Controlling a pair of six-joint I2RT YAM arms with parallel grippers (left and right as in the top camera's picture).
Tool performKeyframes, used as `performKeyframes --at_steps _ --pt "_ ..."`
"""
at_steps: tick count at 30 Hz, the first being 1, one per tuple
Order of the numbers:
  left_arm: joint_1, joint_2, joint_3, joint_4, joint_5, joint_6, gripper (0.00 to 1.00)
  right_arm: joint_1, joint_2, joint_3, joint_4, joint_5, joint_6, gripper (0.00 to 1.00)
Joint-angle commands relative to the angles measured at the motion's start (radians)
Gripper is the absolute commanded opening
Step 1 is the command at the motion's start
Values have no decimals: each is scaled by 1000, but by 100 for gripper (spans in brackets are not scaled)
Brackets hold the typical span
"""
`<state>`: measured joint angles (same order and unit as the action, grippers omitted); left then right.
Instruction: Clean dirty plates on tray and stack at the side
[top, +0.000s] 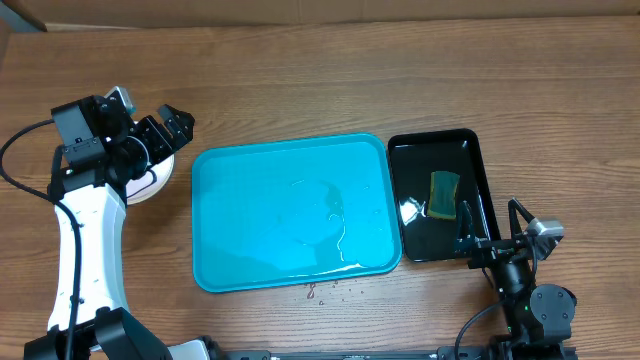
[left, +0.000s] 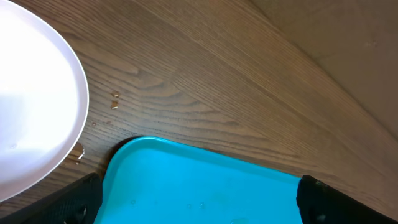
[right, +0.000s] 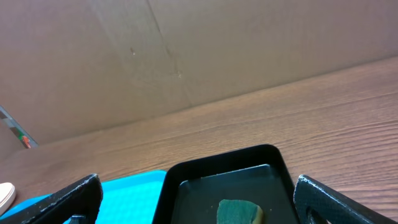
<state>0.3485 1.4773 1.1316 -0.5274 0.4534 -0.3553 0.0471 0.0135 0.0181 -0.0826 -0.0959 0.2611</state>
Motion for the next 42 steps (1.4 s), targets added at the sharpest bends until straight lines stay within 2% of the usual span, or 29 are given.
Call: performKeyframes --at_steps 1,8,24,28,37,42 --pt "-5 -1 8 1 7 27 100 -3 -11 -10 5 13 -3 100" --pt "-25 -142 7 0 7 27 100 -3 -11 -10 5 14 -3 100" --pt "-156 -754 -41 1 8 27 100 -3 -11 -10 5 14 -3 100" --pt "-175 -896 -135 1 8 27 100 -3 -11 -10 5 13 -3 100" --pt "-242 -1211 -475 -5 8 27 100 -3 -11 -10 5 14 -3 100" --pt "-266 -1292 -605 -108 8 27 100 -3 -11 -10 5 13 -3 100"
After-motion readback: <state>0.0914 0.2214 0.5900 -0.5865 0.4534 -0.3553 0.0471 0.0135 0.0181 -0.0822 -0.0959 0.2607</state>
